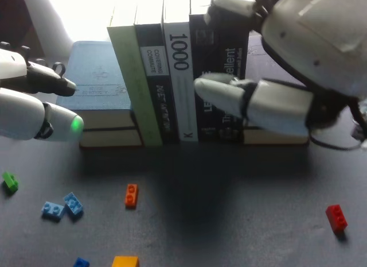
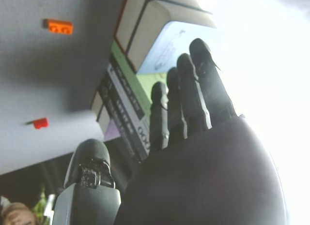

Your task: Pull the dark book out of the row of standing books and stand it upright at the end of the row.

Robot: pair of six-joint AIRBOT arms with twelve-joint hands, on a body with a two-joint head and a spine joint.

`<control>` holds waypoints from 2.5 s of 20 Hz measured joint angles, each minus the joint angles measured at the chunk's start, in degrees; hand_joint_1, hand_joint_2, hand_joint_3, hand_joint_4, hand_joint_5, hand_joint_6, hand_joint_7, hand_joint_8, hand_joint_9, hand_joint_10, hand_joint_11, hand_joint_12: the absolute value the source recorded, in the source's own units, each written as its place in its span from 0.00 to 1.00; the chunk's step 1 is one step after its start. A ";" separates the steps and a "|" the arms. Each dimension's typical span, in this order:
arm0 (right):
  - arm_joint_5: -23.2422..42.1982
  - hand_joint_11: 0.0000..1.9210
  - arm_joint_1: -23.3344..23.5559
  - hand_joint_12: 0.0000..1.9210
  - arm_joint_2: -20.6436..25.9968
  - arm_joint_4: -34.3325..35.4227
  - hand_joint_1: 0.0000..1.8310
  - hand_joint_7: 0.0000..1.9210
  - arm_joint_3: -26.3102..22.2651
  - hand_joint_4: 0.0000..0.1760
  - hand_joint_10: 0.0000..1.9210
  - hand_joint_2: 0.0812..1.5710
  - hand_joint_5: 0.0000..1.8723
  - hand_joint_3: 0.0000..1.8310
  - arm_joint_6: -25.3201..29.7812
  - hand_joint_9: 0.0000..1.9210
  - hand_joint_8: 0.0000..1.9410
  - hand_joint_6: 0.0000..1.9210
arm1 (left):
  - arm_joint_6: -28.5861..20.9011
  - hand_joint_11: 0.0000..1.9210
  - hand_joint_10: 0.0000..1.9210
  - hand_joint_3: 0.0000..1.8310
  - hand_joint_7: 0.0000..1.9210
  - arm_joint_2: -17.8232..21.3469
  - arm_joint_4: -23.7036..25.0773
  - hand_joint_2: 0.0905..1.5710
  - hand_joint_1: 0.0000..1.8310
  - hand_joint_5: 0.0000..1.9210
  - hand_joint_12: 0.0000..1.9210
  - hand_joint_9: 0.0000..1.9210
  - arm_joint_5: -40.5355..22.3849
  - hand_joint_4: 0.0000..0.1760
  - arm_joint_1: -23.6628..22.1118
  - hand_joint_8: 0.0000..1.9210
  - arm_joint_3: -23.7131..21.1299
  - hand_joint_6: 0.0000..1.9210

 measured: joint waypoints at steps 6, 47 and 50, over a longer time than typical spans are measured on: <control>2.29 0.00 2.32 0.00 -5.20 1.77 0.00 0.07 5.46 0.00 0.00 0.75 0.25 0.01 1.16 0.00 0.01 0.35 | -0.02 0.16 0.00 0.00 0.12 0.00 -0.07 0.79 0.04 0.10 0.05 0.14 -0.26 0.25 0.00 0.00 0.00 0.00; 2.91 0.00 -3.80 0.00 -4.22 15.87 0.00 0.10 0.28 0.00 0.00 0.76 0.23 0.00 -1.38 0.00 0.00 0.34 | 0.00 0.18 0.00 0.00 0.11 0.00 0.00 0.80 0.04 0.09 0.03 0.15 -0.35 0.30 -0.09 0.00 0.04 0.00; 3.37 0.00 -4.26 0.00 -2.91 18.27 0.00 0.11 -3.74 0.00 0.00 0.76 0.23 0.00 -2.89 0.01 0.01 0.34 | -0.02 0.19 0.00 0.00 0.12 0.00 -0.04 0.80 0.04 0.10 0.03 0.15 -0.37 0.27 -0.09 0.00 0.04 0.00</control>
